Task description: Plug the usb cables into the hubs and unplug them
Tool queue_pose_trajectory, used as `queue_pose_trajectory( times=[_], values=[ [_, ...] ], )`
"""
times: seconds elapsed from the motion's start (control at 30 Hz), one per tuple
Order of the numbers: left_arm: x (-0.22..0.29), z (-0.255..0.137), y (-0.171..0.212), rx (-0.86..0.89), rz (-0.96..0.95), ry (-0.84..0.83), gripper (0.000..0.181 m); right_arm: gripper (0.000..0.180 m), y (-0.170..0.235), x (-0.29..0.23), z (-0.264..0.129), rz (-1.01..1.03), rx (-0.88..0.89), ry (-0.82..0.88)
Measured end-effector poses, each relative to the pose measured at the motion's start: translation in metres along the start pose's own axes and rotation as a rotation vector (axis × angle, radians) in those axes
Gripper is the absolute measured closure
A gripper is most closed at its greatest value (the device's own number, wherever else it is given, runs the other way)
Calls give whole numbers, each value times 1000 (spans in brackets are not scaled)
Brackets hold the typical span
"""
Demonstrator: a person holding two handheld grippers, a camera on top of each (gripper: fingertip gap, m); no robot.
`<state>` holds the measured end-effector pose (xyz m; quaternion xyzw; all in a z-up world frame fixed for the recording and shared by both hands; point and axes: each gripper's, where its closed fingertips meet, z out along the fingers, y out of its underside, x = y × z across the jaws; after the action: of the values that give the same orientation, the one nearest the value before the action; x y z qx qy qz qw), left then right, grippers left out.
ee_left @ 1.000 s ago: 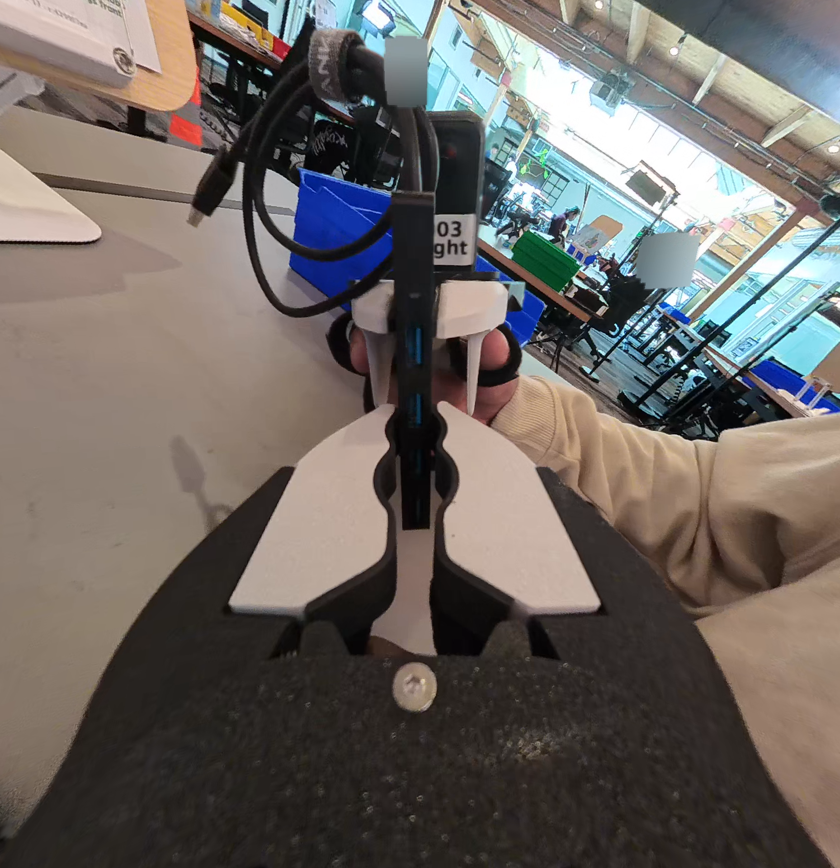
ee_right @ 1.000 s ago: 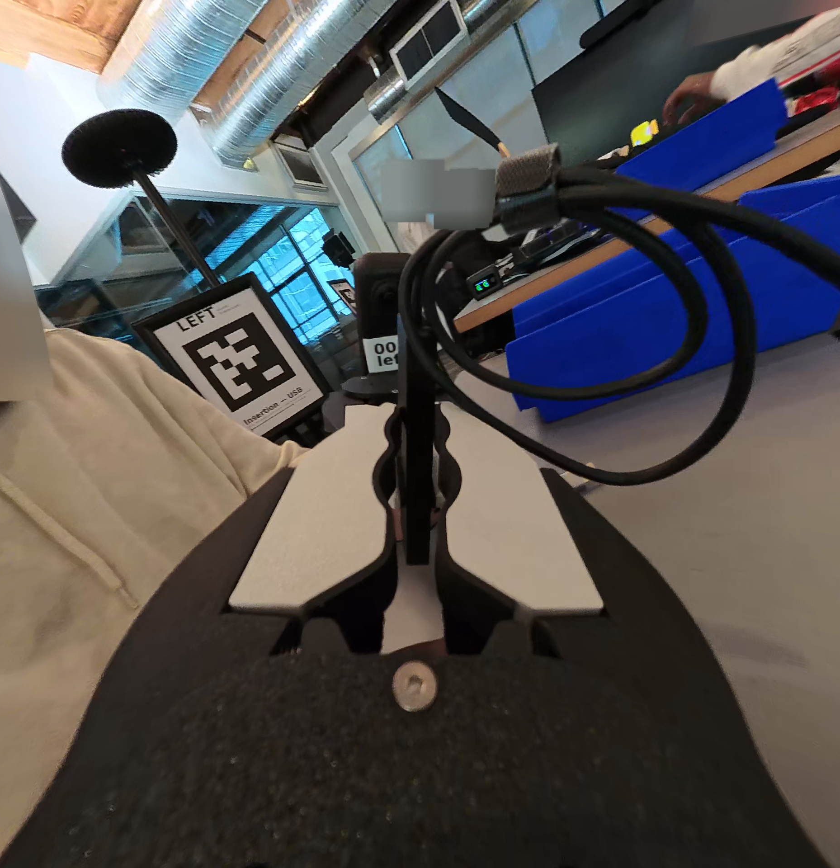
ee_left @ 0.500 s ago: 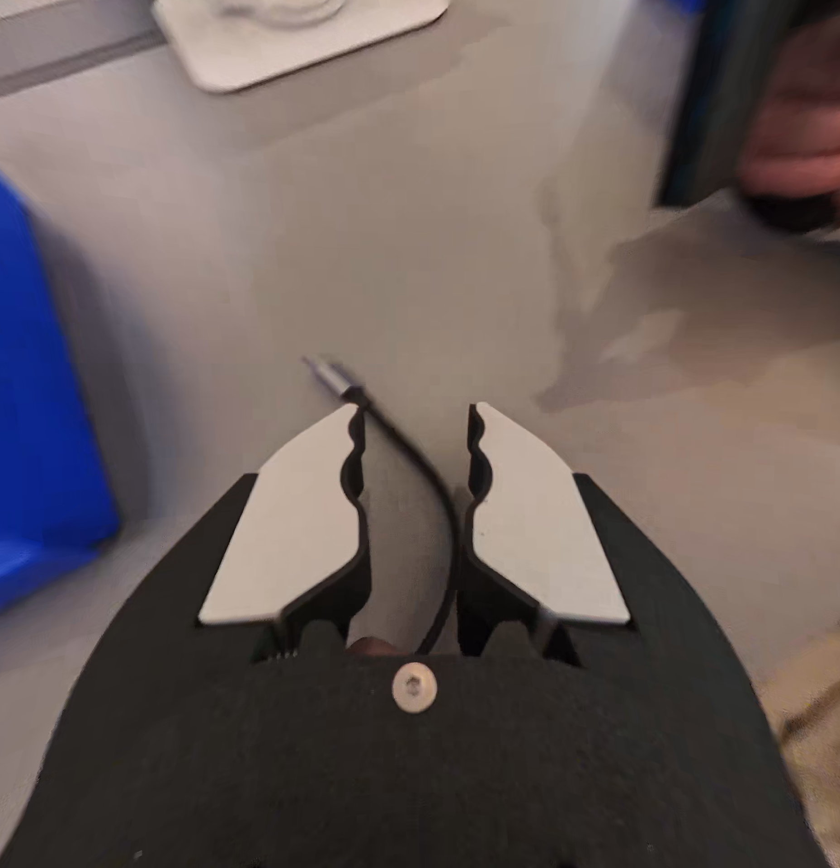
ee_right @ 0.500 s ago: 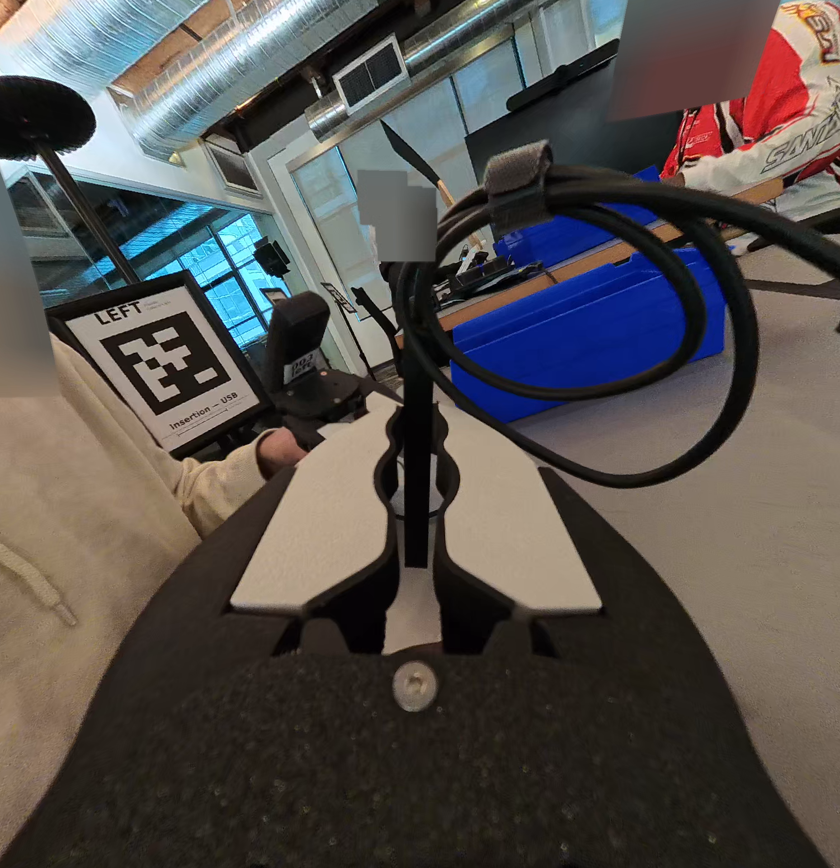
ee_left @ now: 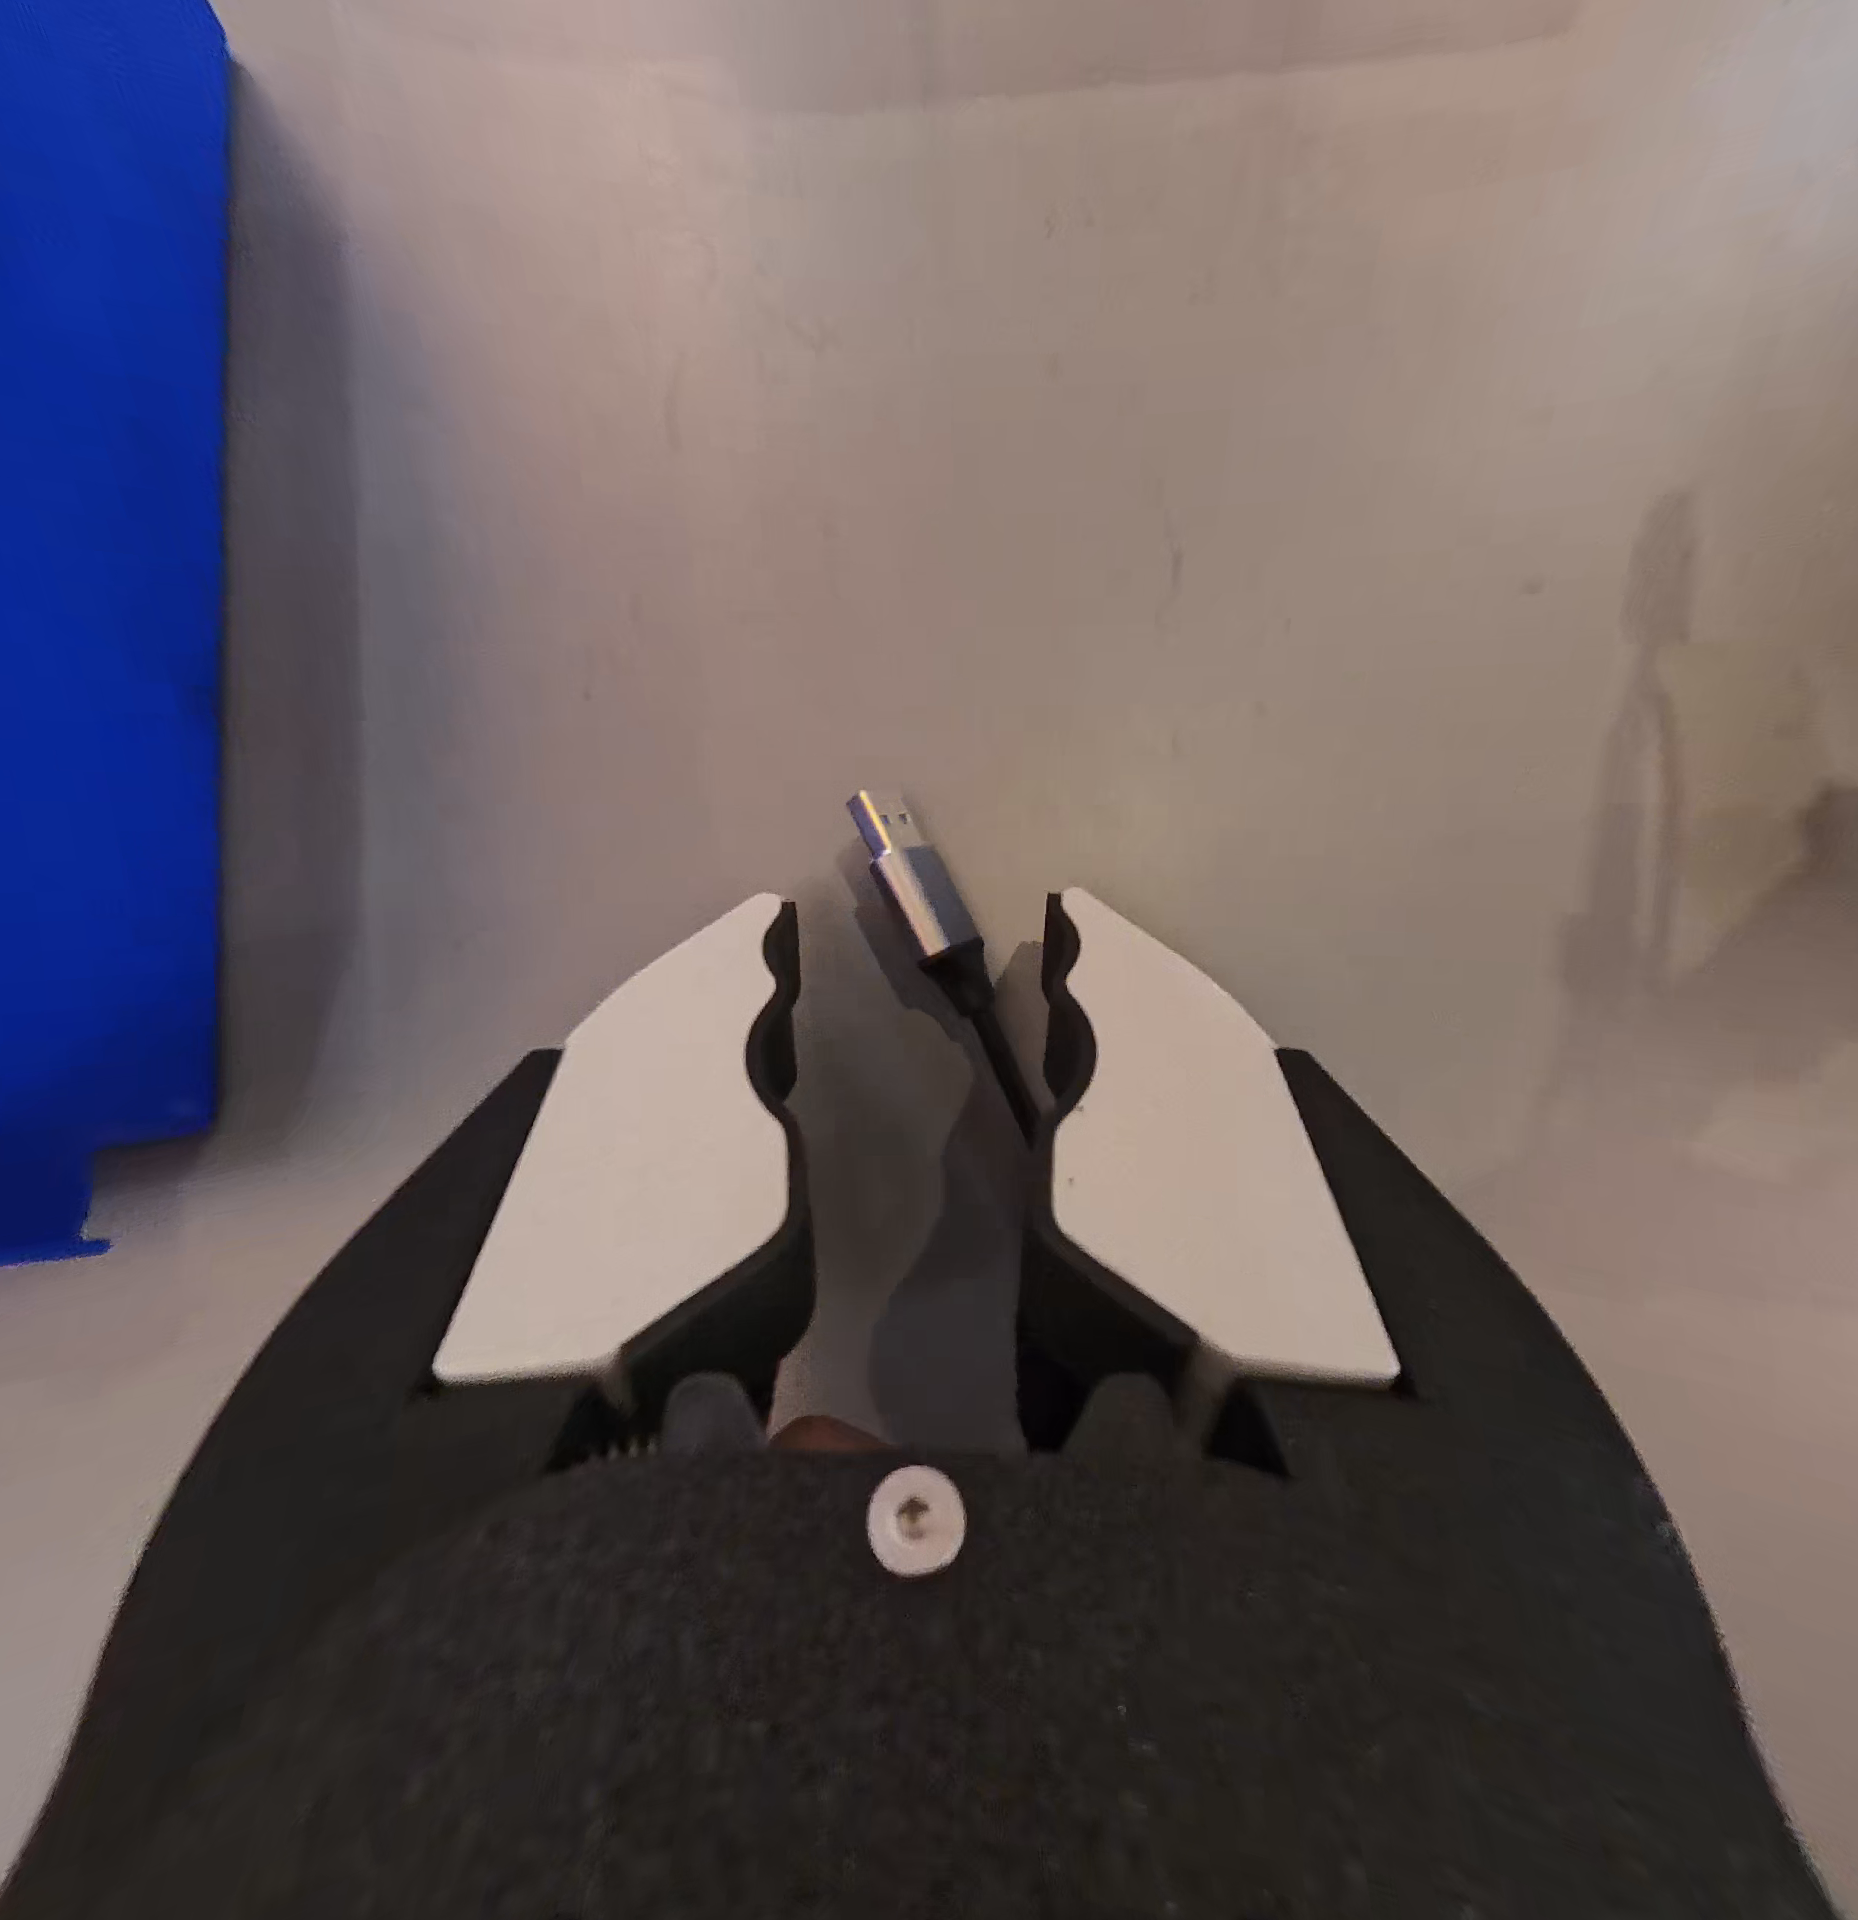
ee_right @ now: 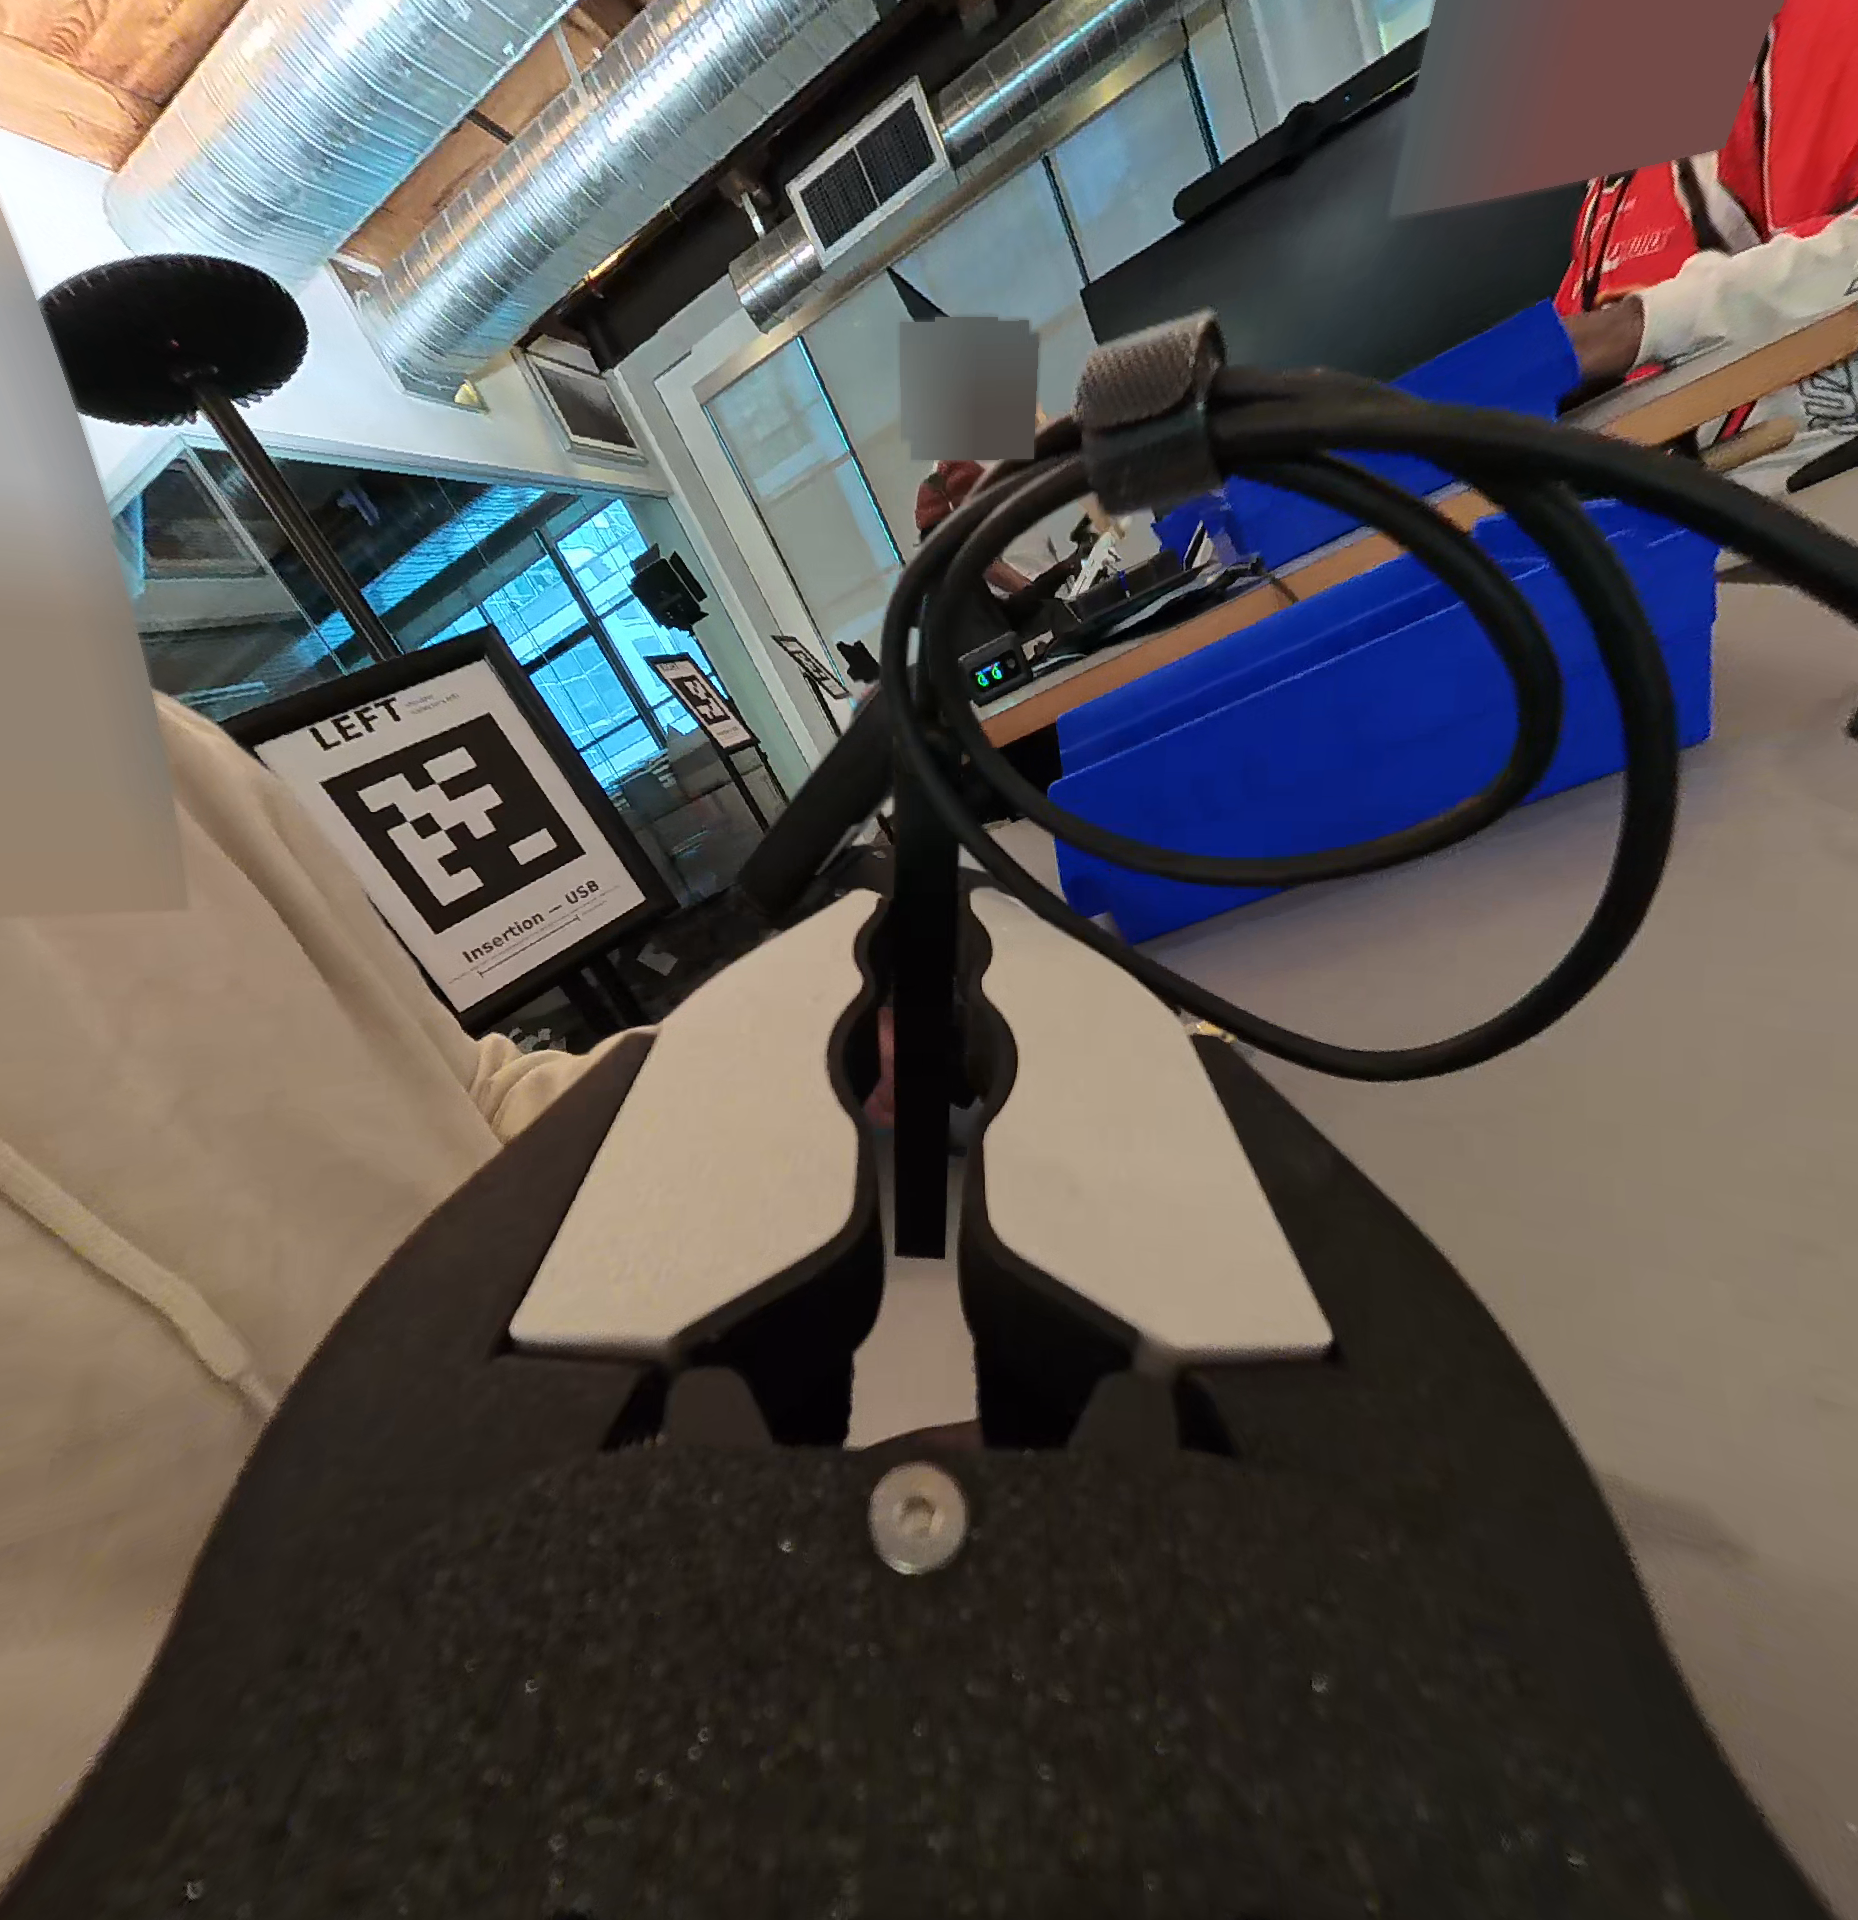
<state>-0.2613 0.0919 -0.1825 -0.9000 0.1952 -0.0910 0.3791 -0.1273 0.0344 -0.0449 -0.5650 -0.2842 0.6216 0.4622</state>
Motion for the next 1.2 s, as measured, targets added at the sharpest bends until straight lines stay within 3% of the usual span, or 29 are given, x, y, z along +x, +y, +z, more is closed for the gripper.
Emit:
queue_pose_trajectory(
  times=[0.1, 0.2, 0.27, 0.37, 0.5, 0.6, 0.83, 1.2],
  values=[
    [2, 4, 3, -33, -26, 29, 142, 169, -5, 0, -4, 16, 21, -11],
    [8, 6, 5, -42, -24, 66, 166, 169, -6, 2, -6, 34, 32, -13],
    [17, 5, 6, -57, 15, 116, 169, 169, -4, 4, -6, 42, 29, -11],
    [36, -1, 9, -41, 208, 225, 172, 169, -1, 6, -5, 32, 9, 8],
    [52, -33, -5, 185, 585, 249, 172, 169, 1, 10, -6, 29, -6, 31],
    [56, -53, -15, 295, 714, 239, 172, 169, -1, 8, -7, 45, 6, 11],
    [67, -72, -20, 374, 798, 258, 172, 169, 1, 6, -7, 59, 11, -27],
    [75, -86, -31, 410, 707, 358, 172, 169, -8, -3, -14, 81, 84, -120]
  ],
)
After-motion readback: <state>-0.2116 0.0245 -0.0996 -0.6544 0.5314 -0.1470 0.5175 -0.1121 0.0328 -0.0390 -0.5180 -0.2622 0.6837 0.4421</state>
